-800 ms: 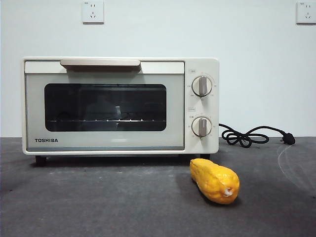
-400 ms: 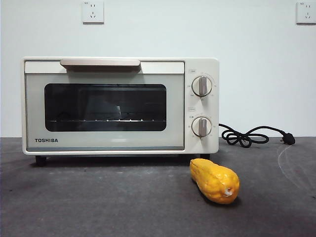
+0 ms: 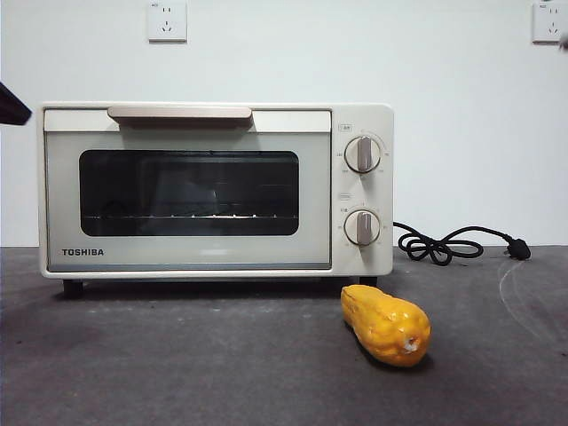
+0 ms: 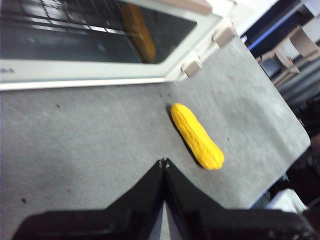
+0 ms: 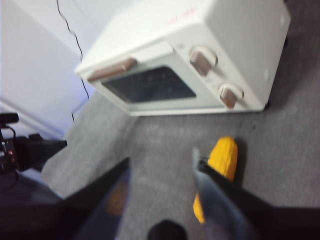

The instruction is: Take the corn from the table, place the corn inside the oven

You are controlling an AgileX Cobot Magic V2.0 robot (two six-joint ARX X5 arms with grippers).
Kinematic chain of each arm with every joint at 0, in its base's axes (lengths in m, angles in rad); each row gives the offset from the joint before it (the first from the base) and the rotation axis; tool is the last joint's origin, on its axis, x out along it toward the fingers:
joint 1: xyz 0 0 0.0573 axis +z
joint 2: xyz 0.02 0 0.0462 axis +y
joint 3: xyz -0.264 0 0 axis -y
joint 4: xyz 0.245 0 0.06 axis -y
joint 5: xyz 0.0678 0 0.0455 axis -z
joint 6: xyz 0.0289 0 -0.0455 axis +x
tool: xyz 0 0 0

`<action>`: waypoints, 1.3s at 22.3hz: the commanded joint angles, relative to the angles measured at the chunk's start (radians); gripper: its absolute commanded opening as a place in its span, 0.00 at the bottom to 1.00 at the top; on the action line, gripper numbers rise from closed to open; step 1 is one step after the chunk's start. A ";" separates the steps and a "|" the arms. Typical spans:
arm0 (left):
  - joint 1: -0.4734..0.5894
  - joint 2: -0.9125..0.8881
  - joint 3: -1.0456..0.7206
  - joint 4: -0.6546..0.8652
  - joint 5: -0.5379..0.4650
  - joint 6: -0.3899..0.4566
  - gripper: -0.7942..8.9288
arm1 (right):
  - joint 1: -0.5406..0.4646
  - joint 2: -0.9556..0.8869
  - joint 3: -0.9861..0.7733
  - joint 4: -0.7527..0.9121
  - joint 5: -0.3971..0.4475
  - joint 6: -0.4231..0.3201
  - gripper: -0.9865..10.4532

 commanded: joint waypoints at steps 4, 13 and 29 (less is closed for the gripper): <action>-0.089 0.016 0.000 0.011 -0.017 0.014 0.08 | 0.225 0.191 0.109 -0.034 0.227 -0.072 0.51; -0.173 0.017 0.000 0.047 -0.111 -0.019 0.08 | 0.670 0.620 0.258 -0.037 0.737 -0.059 0.50; -0.173 0.018 0.000 0.070 -0.133 -0.037 0.08 | 0.692 1.065 0.341 -0.017 0.764 -0.050 0.24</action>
